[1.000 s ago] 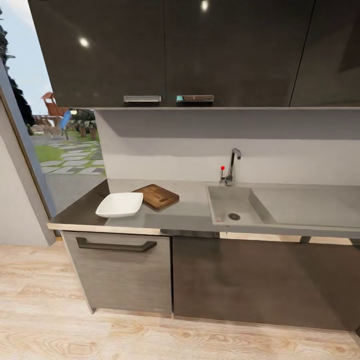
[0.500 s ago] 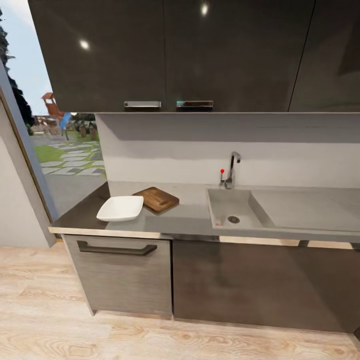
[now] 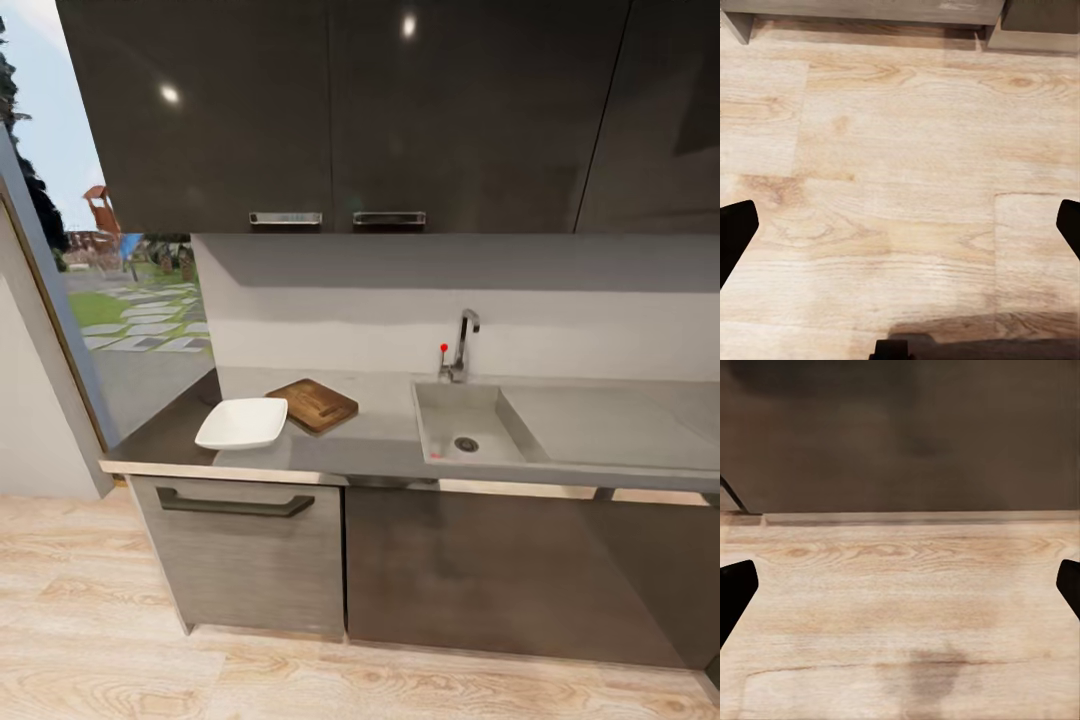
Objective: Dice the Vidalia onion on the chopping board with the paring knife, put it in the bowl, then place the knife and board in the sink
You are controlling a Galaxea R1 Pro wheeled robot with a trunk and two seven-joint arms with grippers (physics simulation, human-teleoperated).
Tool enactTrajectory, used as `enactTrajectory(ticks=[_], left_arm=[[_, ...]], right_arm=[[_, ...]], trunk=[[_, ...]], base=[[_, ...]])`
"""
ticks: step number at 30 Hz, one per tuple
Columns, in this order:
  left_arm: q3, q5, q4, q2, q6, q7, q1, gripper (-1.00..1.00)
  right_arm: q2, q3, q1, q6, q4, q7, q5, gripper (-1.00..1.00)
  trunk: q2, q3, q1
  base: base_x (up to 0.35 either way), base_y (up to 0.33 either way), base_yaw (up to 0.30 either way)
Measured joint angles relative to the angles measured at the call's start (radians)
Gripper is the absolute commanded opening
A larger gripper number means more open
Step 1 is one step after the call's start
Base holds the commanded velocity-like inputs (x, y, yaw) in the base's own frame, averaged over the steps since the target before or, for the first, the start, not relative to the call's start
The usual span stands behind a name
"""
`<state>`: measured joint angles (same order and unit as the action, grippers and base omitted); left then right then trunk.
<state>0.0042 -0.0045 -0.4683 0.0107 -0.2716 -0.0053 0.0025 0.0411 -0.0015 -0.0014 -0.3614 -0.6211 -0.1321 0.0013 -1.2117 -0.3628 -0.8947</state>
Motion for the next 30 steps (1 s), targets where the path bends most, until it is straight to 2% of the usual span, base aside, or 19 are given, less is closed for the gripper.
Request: enactTrajectory(ticks=[9, 20, 30], left_arm=[[0.000, 0.000, 0.000, 0.000, 0.000, 0.001, 0.000, 1.00], [0.000, 0.000, 0.000, 0.000, 0.000, 0.001, 0.000, 1.00], [0.000, 0.000, 0.000, 0.000, 0.000, 0.001, 0.000, 1.00]], right_arm=[[0.000, 0.000, 0.000, 0.000, 0.000, 0.000, 0.000, 1.00], [0.000, 0.000, 0.000, 0.000, 0.000, 0.000, 0.000, 1.00], [0.000, 0.000, 0.000, 0.000, 0.000, 0.000, 0.000, 1.00]], trunk=[[0.063, 0.028, 0.035], [0.140, 0.065, 0.077], [0.210, 0.097, 0.115]], base=[[0.000, 0.000, -0.024], [0.000, 0.000, -0.167], [0.000, 0.000, -0.019]])
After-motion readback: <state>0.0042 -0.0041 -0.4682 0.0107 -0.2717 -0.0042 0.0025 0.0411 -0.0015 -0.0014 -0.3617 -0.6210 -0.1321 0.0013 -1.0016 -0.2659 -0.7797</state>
